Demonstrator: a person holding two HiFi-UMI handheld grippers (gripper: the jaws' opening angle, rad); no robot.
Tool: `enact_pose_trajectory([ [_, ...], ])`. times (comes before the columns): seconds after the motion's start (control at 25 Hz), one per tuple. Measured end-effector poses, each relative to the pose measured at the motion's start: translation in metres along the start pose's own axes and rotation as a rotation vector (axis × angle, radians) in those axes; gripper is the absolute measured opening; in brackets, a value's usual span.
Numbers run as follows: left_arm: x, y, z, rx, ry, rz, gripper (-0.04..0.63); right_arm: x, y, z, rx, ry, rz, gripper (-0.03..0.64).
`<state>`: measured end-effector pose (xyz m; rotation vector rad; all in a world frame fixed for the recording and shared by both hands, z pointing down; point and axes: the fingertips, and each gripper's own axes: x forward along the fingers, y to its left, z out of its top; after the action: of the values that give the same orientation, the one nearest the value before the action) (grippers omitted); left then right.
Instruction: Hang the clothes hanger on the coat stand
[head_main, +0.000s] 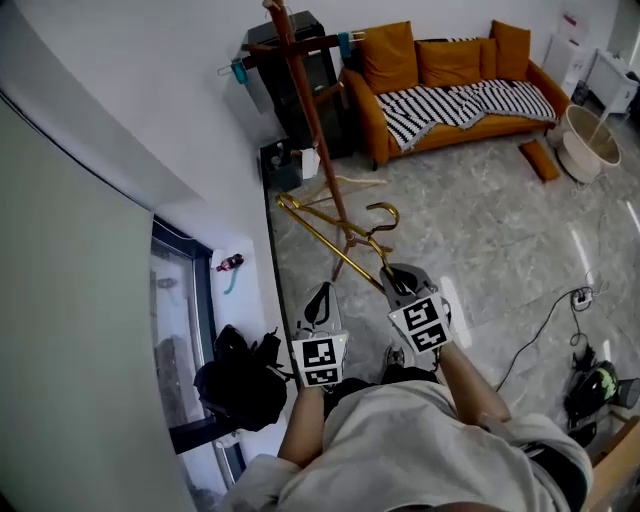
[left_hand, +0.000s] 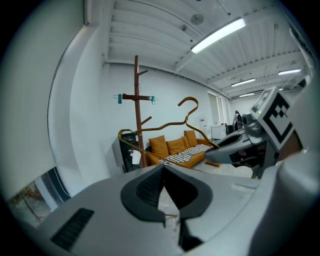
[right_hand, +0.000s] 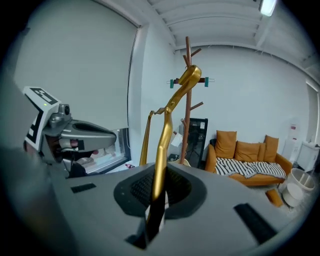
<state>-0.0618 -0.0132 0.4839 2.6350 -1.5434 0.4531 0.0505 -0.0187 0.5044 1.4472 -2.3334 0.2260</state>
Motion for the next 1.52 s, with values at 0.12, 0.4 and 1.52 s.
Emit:
enact_pose_trajectory([
  [0.12,0.022,0.004,0.009,0.006,0.018,0.019,0.008,0.011,-0.024,-0.003,0.020,0.011,0.014,0.006],
  [0.4,0.063,0.023,0.020,0.139,0.101,0.019,0.008,0.035,-0.049,0.004,-0.004,0.028,0.053,0.006],
  [1.52,0.235,0.125,0.075,1.040,0.151,0.001,0.098,0.162,-0.082,0.066,-0.380,0.159,0.151,0.006],
])
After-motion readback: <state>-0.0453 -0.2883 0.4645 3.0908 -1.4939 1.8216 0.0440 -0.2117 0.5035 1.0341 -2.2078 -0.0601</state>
